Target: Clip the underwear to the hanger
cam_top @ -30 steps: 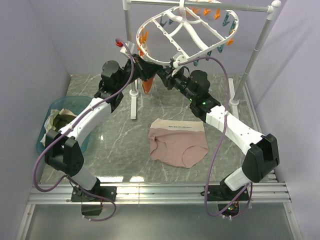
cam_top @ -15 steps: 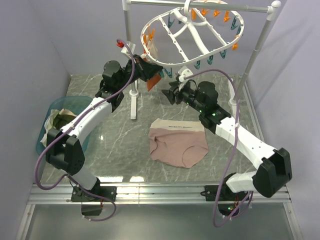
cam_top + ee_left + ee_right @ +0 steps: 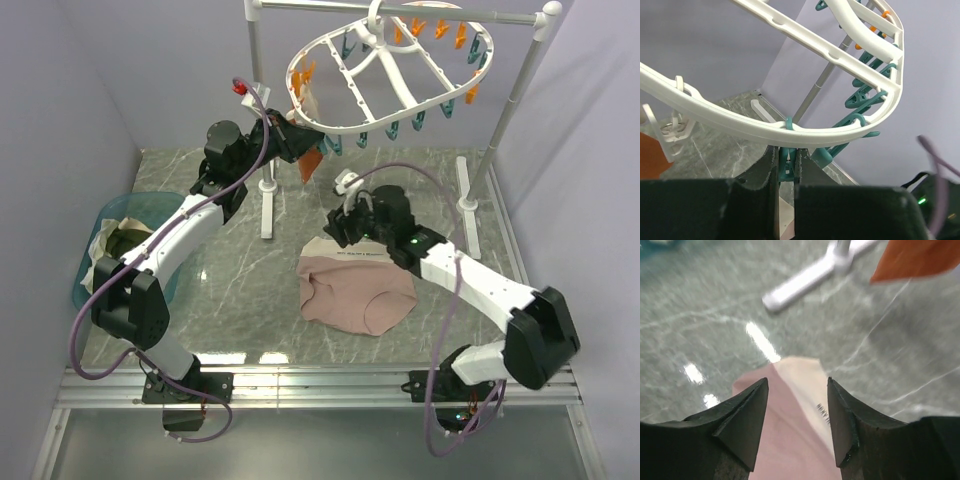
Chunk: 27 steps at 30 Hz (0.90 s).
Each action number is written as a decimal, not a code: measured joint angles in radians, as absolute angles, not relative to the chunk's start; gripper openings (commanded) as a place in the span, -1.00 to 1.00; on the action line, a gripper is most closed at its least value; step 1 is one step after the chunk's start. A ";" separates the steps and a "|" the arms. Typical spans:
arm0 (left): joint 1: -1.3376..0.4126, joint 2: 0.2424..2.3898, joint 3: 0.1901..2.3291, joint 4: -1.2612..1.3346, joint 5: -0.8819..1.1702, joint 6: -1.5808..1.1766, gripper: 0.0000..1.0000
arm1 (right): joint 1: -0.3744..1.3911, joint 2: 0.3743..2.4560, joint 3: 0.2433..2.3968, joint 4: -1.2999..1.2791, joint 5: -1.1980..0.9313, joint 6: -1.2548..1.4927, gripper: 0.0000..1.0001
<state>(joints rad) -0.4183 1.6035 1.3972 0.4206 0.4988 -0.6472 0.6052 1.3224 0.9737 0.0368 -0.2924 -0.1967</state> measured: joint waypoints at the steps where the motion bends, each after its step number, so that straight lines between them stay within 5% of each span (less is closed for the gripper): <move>1: -0.418 1.604 1.398 0.421 0.498 -0.647 -1.00 | 0.617 1.350 0.974 0.035 -0.271 -0.186 0.14; 27: -0.416 1.621 1.412 0.375 0.500 -0.636 -0.99 | 0.812 1.943 1.355 -0.173 0.106 0.136 0.46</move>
<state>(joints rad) -0.4160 1.6211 1.4124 0.3752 0.4999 -0.6357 0.8116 1.9434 1.3552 -0.1734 0.1059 0.1356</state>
